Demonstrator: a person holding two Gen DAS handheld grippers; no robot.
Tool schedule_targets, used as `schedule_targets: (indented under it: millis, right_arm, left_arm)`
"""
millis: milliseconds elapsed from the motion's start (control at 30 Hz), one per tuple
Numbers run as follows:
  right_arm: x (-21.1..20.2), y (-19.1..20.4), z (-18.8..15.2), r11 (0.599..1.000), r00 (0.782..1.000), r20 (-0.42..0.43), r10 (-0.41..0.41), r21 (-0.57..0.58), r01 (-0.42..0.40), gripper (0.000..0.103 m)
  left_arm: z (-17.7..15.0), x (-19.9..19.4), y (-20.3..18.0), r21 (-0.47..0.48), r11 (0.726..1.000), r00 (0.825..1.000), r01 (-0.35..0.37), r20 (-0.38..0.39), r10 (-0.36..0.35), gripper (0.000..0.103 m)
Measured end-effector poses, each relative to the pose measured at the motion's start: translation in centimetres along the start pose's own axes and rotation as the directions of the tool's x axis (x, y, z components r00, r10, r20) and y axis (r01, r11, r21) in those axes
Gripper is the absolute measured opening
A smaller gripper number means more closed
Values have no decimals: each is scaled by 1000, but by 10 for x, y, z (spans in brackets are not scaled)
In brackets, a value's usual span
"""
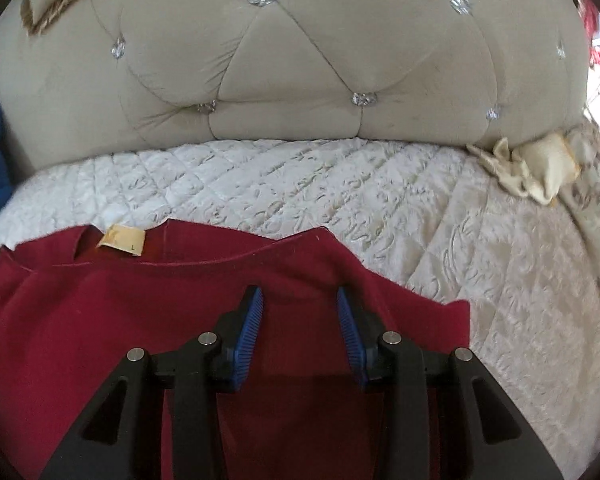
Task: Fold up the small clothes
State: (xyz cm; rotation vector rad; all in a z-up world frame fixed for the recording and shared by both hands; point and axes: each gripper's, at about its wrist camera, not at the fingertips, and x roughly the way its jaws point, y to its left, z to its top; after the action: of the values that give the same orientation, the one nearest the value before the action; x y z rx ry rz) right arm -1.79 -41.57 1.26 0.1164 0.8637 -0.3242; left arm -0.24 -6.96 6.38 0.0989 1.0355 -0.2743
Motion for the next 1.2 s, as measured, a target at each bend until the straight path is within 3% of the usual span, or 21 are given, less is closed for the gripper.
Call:
schedule_targets:
  millis: [67, 167, 233, 267, 367, 400, 533, 667, 833, 1000, 1133, 1200]
  right_arm:
    - [-10, 9, 2, 1000, 1000, 12, -15, -11, 15, 18]
    - [-35, 34, 1, 989, 988, 47, 150, -22, -149, 18]
    - [-45, 66, 3, 959, 961, 26, 276, -77, -274, 18]
    - [-48, 89, 4, 930, 936, -4, 352, -113, -350, 18]
    - [-46, 141, 3, 860, 880, -82, 467, -191, -474, 18]
    - [-45, 155, 1, 847, 875, -99, 474, -220, -484, 18]
    - [-30, 211, -5, 823, 895, -122, 428, -357, -442, 18]
    - [-4, 231, 0, 826, 893, -159, 421, -339, -450, 18]
    - [9, 232, 1, 837, 875, -150, 460, -257, -484, 18]
    - [-2, 228, 2, 842, 878, -128, 461, -249, -478, 18]
    - [-29, 194, -4, 844, 867, -86, 491, -200, -498, 18]
    - [-46, 176, -14, 846, 871, -72, 485, -212, -489, 18]
  left_arm:
    - [0, 0, 4, -21, 1000, 1000, 15, -11, -15, 85]
    - [1, 1, 11, -47, 999, 1000, 16, -15, -17, 85]
    - [1, 2, 13, -57, 998, 1000, 16, -22, -18, 85]
    - [1, 2, 14, -60, 998, 1000, 17, -25, -18, 85]
    - [0, 5, 14, -56, 998, 999, 11, -35, -13, 85]
    - [0, 5, 14, -55, 998, 999, 10, -37, -12, 85]
    - [1, 9, 15, -56, 998, 999, 12, -45, -15, 85]
    - [2, 12, 17, -66, 998, 999, 14, -50, -18, 85]
    - [3, 12, 17, -70, 997, 999, 16, -48, -19, 85]
    - [3, 11, 16, -59, 998, 999, 14, -44, -17, 85]
    - [2, 7, 18, -65, 998, 999, 28, -41, -30, 85]
    - [2, 3, 22, -76, 997, 999, 35, -33, -38, 85]
